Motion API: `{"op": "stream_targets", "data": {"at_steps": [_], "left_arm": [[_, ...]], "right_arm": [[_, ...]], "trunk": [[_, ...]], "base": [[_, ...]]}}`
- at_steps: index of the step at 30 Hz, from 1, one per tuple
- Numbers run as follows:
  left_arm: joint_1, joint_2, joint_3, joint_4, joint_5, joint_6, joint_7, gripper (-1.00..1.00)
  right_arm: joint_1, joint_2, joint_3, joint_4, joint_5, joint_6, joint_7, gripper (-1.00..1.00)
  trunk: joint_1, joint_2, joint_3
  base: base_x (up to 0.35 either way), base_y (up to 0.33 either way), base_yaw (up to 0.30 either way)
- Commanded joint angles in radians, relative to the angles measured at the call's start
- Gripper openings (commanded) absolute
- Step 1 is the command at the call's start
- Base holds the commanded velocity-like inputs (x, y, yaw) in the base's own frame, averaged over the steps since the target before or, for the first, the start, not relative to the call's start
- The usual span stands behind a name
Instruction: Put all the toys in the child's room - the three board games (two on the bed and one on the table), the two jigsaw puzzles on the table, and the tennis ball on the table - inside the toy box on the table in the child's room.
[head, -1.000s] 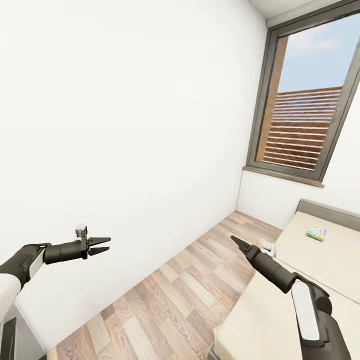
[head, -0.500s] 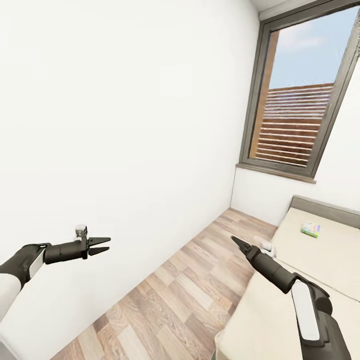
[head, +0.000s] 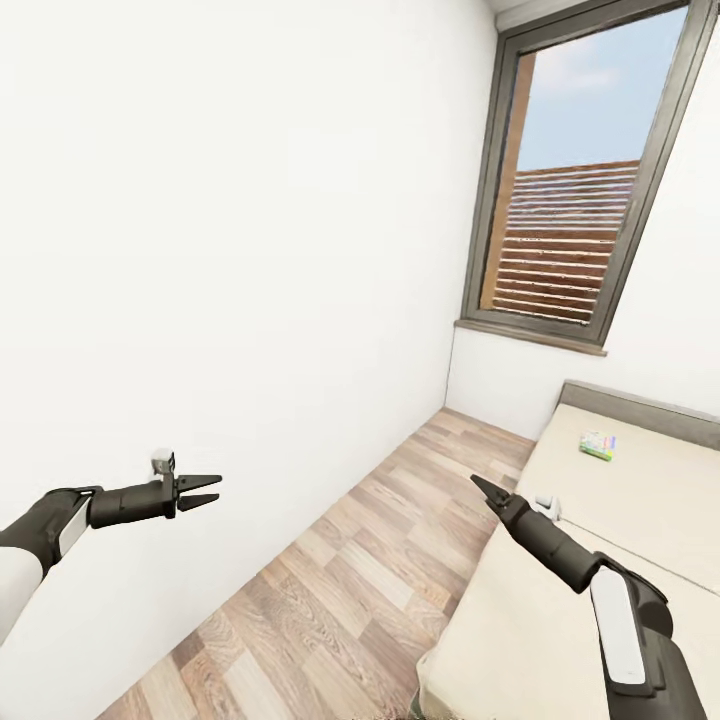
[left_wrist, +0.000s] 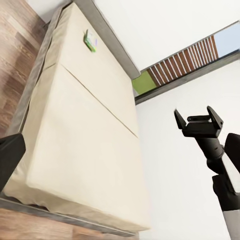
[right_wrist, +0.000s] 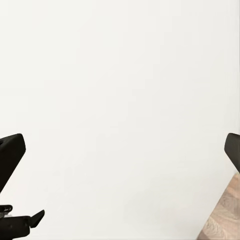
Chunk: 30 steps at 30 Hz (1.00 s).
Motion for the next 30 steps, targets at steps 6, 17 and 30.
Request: {"op": "stream_targets", "data": {"at_steps": [6,17,30], "left_arm": [[0.0,0.0,-0.001,0.0,0.0,0.01,-0.003,1.0],[0.0,0.0,-0.001,0.0,0.0,0.008,-0.004,1.0],[0.0,0.0,-0.001,0.0,0.0,0.006,-0.004,1.0]], "right_arm": [[-0.001,0.001,-0.005,0.004,0.001,0.006,0.003,1.0],[-0.001,0.0,-0.013,0.008,0.001,0.006,0.003,1.0],[-0.001,0.0,-0.018,0.009,0.001,0.006,0.003,1.0]], "trunk": [[0.001,-0.002,-0.01],[0.001,-0.002,-0.024],[0.001,-0.002,-0.038]], "base": [[0.0,0.0,-0.133],[0.0,0.0,-0.134],[0.074,0.023,-0.178]]}}
